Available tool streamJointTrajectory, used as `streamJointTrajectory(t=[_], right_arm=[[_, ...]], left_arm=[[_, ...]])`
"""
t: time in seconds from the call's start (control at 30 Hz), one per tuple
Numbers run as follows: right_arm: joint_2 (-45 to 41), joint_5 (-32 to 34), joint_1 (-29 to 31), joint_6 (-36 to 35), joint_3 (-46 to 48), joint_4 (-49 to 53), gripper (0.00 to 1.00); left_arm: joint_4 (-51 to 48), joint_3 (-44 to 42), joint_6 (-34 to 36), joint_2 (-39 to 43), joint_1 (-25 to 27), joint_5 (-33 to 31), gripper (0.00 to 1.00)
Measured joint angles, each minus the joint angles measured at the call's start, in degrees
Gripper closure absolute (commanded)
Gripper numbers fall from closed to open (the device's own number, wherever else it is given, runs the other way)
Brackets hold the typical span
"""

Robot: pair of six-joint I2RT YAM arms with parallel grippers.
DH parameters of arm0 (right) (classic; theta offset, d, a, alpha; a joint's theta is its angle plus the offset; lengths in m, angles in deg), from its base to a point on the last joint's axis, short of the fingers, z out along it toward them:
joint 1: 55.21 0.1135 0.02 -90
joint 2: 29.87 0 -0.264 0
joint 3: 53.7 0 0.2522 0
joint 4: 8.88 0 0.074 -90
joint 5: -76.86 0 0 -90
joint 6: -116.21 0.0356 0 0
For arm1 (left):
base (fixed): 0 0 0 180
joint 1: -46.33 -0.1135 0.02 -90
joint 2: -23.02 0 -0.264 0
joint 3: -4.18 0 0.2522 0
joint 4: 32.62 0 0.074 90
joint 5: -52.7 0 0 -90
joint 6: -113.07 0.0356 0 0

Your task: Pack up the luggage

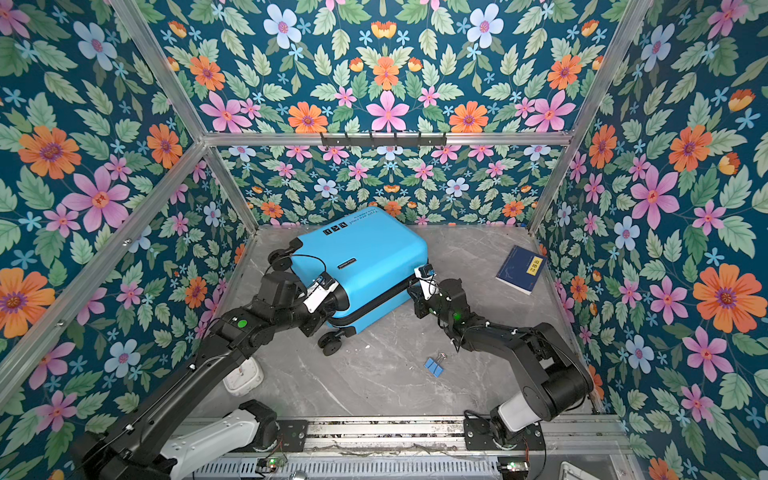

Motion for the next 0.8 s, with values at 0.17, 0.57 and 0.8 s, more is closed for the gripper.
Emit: streamJointTrajectory(t=[0.17,0.57,0.8], right_arm=[[0.0,0.3,0.0,0.0,-0.4,1.1,1.00],[0.0,2.3,-3.4,3.5,-0.6,2.1,1.00],[0.0,4.1,-5.2,5.7,-2.0,5.8,1.00]], left_arm=[[0.0,0.0,0.0,0.0,0.0,0.0,1.00],[0.0,0.0,0.0,0.2,0.0,0.0,1.00],[0.0,-0.3,0.0,0.7,0.1,0.1,1.00]])
